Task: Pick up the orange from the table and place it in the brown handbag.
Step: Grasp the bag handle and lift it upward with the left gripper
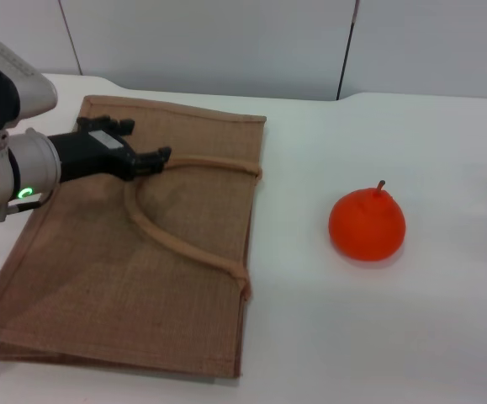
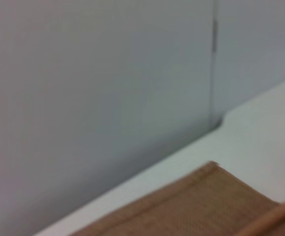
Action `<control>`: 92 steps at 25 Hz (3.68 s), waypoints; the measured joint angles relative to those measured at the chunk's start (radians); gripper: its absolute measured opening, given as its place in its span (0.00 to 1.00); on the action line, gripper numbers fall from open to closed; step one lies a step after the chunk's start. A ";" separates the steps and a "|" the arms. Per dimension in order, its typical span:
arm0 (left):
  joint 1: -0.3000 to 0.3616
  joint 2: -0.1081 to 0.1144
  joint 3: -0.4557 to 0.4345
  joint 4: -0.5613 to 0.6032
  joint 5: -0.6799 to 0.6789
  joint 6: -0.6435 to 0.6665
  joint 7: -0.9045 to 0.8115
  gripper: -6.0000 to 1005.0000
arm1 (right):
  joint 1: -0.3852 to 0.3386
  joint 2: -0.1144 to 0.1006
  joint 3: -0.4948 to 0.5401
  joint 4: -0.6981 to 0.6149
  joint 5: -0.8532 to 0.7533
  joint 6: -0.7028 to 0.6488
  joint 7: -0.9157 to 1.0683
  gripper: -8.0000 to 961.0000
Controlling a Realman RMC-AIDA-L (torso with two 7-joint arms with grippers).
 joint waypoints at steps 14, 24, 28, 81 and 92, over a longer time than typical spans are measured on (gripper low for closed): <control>-0.048 -0.019 -0.169 0.093 0.400 -0.200 -0.222 0.79 | 0.000 0.000 0.001 0.000 0.000 0.000 0.000 0.93; -0.050 -0.026 -0.190 0.108 0.443 -0.199 -0.234 0.79 | 0.002 0.002 -0.001 0.000 0.000 0.000 0.000 0.93; -0.060 -0.026 -0.188 0.095 0.445 -0.197 -0.233 0.79 | 0.002 0.003 -0.003 0.000 0.000 0.006 0.001 0.93; -0.182 -0.029 -0.168 -0.123 0.488 -0.078 -0.205 0.68 | 0.013 0.003 -0.009 -0.014 -0.003 0.013 0.002 0.93; -0.215 -0.028 -0.168 -0.185 0.487 -0.037 -0.206 0.59 | 0.014 0.003 -0.009 -0.014 -0.002 0.014 0.002 0.93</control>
